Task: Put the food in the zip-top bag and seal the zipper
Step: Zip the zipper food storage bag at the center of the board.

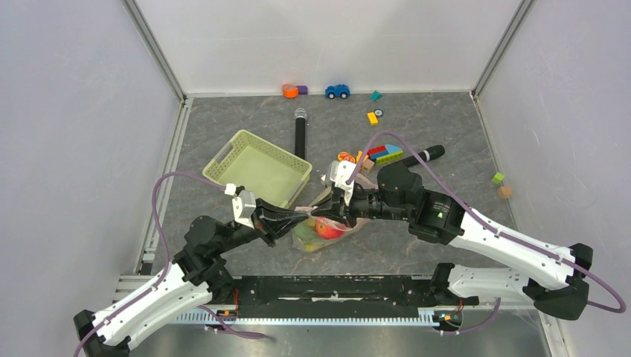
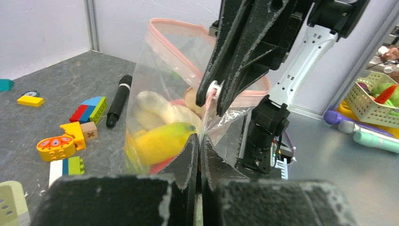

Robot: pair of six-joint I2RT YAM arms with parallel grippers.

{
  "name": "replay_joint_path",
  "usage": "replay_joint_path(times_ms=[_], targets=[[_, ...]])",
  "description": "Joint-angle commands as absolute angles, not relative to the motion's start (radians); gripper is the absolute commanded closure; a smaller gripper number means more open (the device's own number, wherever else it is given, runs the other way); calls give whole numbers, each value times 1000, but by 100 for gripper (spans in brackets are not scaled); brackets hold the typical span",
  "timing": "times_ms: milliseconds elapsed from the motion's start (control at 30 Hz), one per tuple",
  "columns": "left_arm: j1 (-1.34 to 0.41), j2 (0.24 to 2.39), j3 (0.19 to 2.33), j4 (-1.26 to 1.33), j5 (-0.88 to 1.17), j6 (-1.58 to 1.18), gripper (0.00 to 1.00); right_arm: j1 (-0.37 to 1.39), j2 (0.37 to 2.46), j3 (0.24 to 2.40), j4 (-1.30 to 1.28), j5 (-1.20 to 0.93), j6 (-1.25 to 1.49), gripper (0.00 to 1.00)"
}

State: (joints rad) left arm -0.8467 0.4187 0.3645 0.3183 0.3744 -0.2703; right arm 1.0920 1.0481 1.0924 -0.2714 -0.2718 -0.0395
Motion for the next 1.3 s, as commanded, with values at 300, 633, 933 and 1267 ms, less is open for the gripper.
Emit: replay_joint_path(times_ms=[300, 633, 933, 1267], targets=[[-842, 331, 320, 305, 136, -296, 98, 1081, 999, 1144, -300, -169, -80, 100], [-842, 338, 314, 295, 42, -316, 98, 1081, 1004, 1140, -305, -144, -71, 100], [-842, 330, 313, 287, 3, -316, 98, 1081, 990, 1137, -313, -141, -79, 100], [-842, 326, 301, 286, -69, -318, 98, 1082, 995, 1135, -322, -117, -82, 100]])
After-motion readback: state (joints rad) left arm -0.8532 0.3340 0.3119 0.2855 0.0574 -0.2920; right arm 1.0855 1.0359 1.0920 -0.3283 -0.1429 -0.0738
